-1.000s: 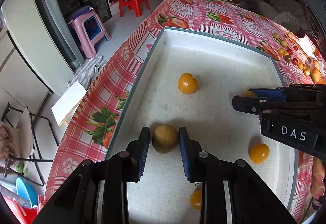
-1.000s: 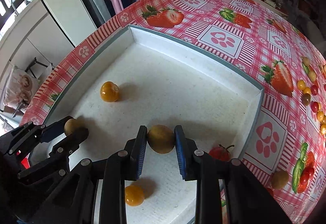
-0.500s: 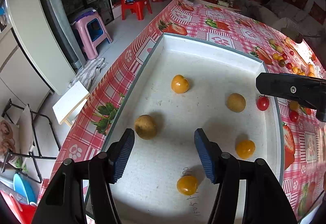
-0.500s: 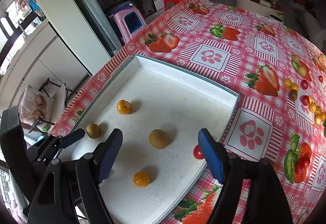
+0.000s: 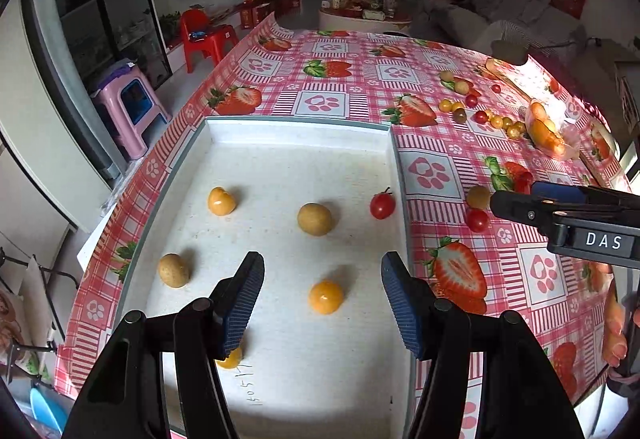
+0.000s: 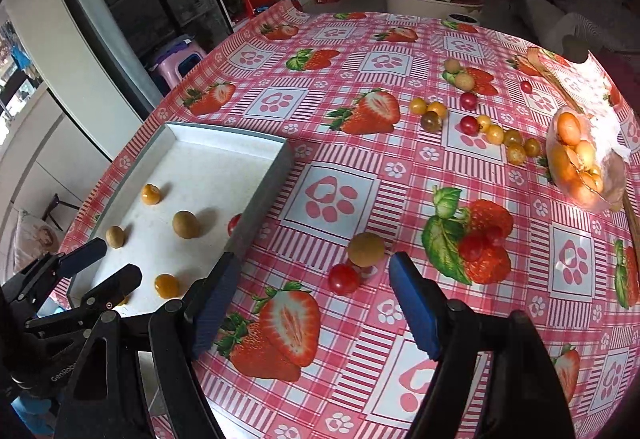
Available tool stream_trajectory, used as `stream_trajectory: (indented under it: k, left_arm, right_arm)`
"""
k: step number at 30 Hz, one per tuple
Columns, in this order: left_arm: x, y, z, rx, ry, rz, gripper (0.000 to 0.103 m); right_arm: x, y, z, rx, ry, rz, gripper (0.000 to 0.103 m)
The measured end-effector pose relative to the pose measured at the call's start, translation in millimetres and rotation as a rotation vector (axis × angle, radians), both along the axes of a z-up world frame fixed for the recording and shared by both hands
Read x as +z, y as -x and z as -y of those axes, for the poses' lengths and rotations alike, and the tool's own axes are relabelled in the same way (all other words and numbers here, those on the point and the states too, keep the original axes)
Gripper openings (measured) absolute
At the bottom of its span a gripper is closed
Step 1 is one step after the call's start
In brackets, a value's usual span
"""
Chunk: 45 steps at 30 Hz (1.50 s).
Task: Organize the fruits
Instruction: 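Move both open tools back over the table toward the red cherry tomatoes, then grasp a red cherry tomato with the left tool while the right grasps another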
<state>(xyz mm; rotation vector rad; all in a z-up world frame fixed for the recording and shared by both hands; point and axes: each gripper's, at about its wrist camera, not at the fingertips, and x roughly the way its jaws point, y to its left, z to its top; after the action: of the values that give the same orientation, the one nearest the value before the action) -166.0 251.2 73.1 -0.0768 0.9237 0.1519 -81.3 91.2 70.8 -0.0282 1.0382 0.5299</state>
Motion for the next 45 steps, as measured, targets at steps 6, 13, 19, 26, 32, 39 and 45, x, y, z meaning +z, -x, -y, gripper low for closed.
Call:
stream_trajectory:
  k: [6,13,19,26,32,39,45]
  left_arm:
    - [-1.6,-16.4,56.6,-0.104,0.022,-0.016,0.062]
    - [-16.9,-37.1,103.9,-0.156,0.013,-0.050,0.062]
    - [-38.4,-56.4,115.9,-0.125,0.020,-0.101,0.062]
    - [-56.2,-74.5,116.0,-0.093,0.006,-0.137,0.062]
    - [-58.2,-83.6,118.4,-0.099,0.005,-0.129,0.062]
    - [-57.1,-88.3,122.8,-0.118,0.024,-0.112,0.037]
    - [-55.0,-85.4,124.0,-0.148,0.071,-0.096,0.022]
  right_arm:
    - [-21.2,-7.9,55.7,-0.115,0.043,-0.027,0.080]
    - [-37.6,-15.0,95.9,-0.180,0.051,-0.050,0.080]
    - [-47.0,-20.2,109.1,-0.197,0.038,-0.064,0.079]
    - [-49.9,-31.2,93.3,-0.135,0.021,-0.054,0.061]
    - [-50.7,-47.4,76.0,-0.110,0.029,-0.043,0.054]
    - [-51.2,-56.1,63.7,-0.124,0.079,-0.012,0.023]
    - [-51.1,-57.4,77.7,-0.137,0.004,-0.047,0.022]
